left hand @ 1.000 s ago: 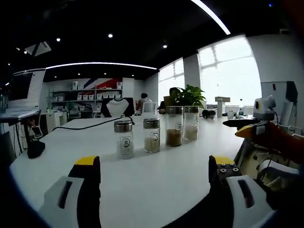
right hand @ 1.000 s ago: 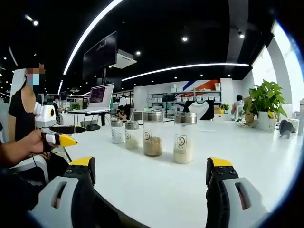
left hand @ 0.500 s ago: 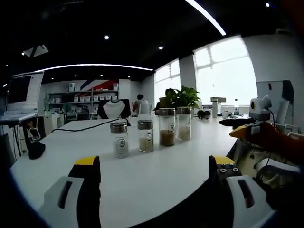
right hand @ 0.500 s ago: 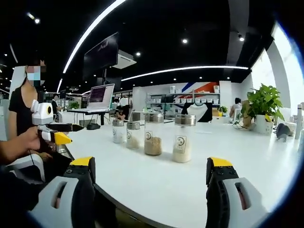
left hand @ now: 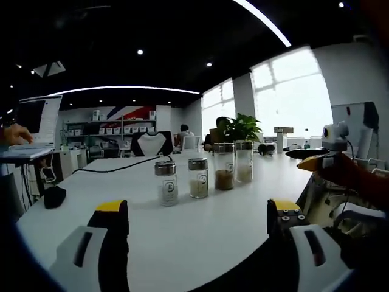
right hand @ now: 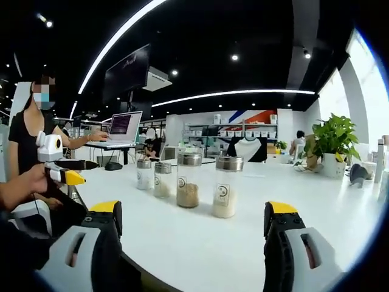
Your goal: Rotate the seasoning bottle until the label or dispensing opening points toward the visible target arrow and the bottle remains upright within the marked orientation range
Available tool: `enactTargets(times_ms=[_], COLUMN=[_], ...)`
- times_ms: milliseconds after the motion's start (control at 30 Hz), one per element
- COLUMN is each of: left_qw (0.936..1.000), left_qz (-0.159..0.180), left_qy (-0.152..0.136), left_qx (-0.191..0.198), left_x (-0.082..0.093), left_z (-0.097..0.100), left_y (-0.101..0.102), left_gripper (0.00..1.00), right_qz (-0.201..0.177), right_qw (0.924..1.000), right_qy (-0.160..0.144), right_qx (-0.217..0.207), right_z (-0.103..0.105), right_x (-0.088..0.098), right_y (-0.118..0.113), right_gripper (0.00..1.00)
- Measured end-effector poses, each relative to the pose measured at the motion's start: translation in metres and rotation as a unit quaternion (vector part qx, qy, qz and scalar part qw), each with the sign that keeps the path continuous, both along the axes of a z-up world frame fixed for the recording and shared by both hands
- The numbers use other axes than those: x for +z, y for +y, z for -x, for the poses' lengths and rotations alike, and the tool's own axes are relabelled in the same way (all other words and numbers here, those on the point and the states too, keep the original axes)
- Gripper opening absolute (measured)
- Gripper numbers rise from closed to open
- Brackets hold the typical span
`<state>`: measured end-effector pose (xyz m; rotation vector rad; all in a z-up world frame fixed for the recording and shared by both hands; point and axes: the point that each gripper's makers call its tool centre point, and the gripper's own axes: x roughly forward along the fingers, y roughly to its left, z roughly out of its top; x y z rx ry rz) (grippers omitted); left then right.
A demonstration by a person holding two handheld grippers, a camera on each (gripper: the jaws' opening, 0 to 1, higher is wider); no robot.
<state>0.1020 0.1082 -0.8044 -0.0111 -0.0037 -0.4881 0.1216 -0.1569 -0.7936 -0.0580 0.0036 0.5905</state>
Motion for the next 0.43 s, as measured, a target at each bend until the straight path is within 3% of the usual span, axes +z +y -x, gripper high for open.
enactTargets(times_ms=[67,167,433], left_qw=[1.0000,0.9999,0.9998], left_qz=[0.004,0.002,0.006], left_qy=[-0.003,-0.008,-0.004], left_qx=[-0.008,-0.013,-0.017], left_x=[-0.001,-0.004,-0.006], left_z=[0.002,0.002,0.001], left_y=[-0.003,-0.007,-0.011], left_gripper=[1.00,1.00,1.00], right_qz=[0.003,-0.022,0.022], right_qw=[0.9999,0.9998,0.9997], right_qy=[-0.001,-0.002,-0.010], right_qx=[-0.010,-0.002,0.010], right_z=[0.000,0.004,0.005], right_x=[-0.003,-0.001,-0.006], right_y=[-0.002,0.002,0.014], right_gripper=[0.99,0.99,0.99])
